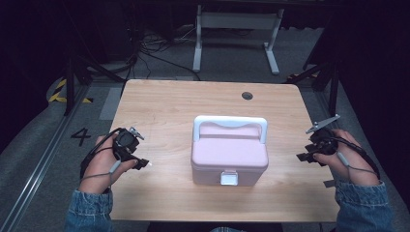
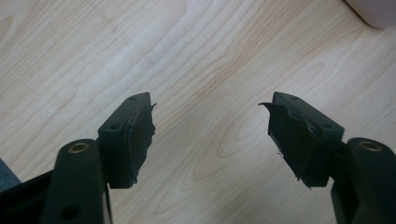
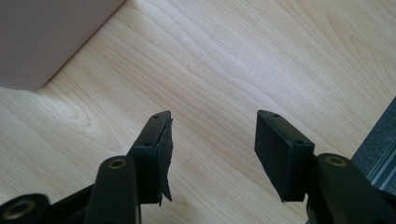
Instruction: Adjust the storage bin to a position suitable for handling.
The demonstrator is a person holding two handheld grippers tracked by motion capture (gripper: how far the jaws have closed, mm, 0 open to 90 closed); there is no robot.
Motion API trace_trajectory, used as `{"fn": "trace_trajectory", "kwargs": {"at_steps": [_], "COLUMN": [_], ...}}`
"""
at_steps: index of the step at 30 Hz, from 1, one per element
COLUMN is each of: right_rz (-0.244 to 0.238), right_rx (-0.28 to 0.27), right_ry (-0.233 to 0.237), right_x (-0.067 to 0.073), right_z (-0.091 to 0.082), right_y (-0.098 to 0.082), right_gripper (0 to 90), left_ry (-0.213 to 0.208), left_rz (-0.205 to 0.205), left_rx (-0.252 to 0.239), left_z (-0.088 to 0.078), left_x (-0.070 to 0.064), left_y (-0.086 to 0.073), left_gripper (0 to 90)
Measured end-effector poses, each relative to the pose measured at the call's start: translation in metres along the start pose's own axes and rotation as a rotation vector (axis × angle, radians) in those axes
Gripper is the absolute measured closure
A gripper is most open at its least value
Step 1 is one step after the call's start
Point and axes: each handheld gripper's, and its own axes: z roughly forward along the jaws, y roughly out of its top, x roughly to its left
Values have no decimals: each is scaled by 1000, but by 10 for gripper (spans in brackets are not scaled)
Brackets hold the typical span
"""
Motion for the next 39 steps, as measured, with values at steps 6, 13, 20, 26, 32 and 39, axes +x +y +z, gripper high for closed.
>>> {"fn": "trace_trajectory", "kwargs": {"at_steps": [6, 13, 20, 26, 32, 39], "right_rz": [7, 24, 9, 7, 23, 53], "right_rx": [-31, -51, -37, -33, -39, -40], "right_ry": [-3, -4, -15, -15, -44, -59], "right_x": [-1, -1, -1, -2, -7, -11], "right_z": [-2, -1, -3, -4, -8, -10], "right_y": [-2, -4, -8, -14, -22, -32], "right_gripper": [463, 437, 450, 457, 473, 474], "left_ry": [-36, -39, -93, -109, -133, -127], "left_rz": [25, 48, 83, 85, 83, 119], "left_rx": [-47, -147, -275, -353, -430, -484], "left_z": [-6, -18, -28, -32, -31, -29], "left_x": [-4, -8, -20, -28, -35, -49], "left_y": [4, 12, 28, 43, 59, 77], "left_gripper": [304, 293, 290, 292, 294, 279]}}
